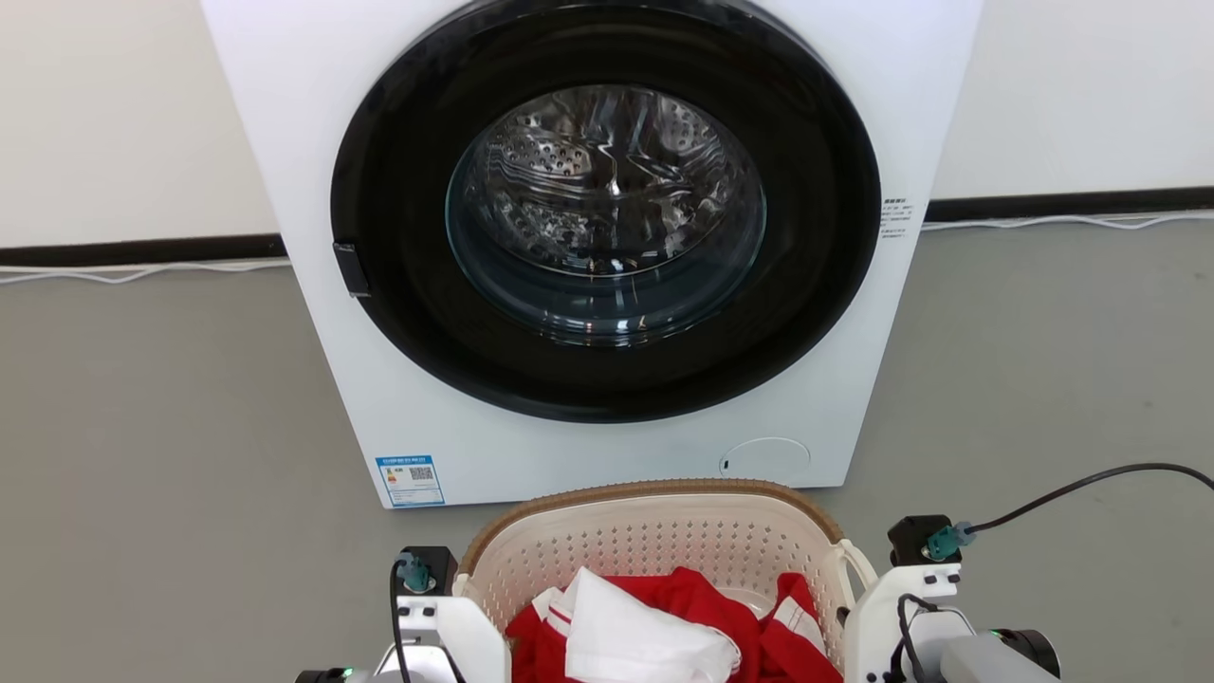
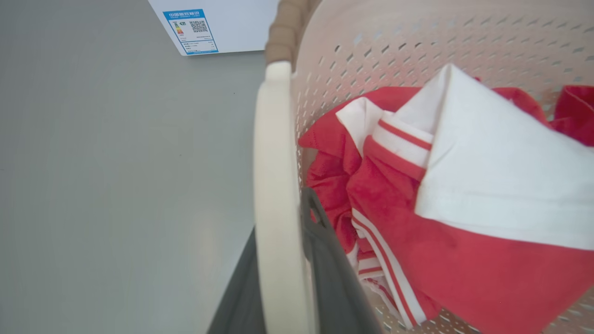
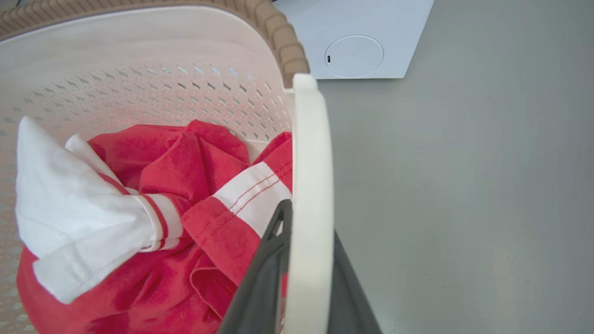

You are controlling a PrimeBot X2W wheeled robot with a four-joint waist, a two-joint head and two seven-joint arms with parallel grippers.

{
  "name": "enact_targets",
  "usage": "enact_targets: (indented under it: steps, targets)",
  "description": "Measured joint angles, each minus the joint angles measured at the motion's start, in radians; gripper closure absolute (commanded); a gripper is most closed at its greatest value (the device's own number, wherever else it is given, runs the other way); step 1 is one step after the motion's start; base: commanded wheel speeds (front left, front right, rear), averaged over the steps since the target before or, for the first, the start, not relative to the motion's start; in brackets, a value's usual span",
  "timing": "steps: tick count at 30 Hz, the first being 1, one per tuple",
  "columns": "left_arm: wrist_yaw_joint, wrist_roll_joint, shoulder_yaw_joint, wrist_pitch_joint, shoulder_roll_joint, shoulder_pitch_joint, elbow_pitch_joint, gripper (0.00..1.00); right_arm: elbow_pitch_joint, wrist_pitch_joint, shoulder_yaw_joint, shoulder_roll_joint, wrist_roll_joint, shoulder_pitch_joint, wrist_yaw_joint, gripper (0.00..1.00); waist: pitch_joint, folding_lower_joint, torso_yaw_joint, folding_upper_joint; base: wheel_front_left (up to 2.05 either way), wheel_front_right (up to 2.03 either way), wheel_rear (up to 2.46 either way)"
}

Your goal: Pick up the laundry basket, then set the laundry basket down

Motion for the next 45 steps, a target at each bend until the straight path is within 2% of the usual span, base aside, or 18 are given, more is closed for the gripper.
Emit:
enact_targets:
  steps: [20,45]
  targets:
    - [0.000,-0.039,-0.036,0.010,0.003,0.006,0.003,1.00,0.000,0.009,0.073,-0.001,0.059,-0.002,0.000,1.00,0.003,0.0000,-0.023,0.0000,0.00,0.00,0.00]
    - [0.001,-0.063,-0.076,0.008,0.004,0.001,0.003,1.00,0.000,0.009,0.121,-0.002,0.112,-0.007,-0.001,1.00,0.037,0.0000,-0.021,0.0000,0.00,0.00,0.00]
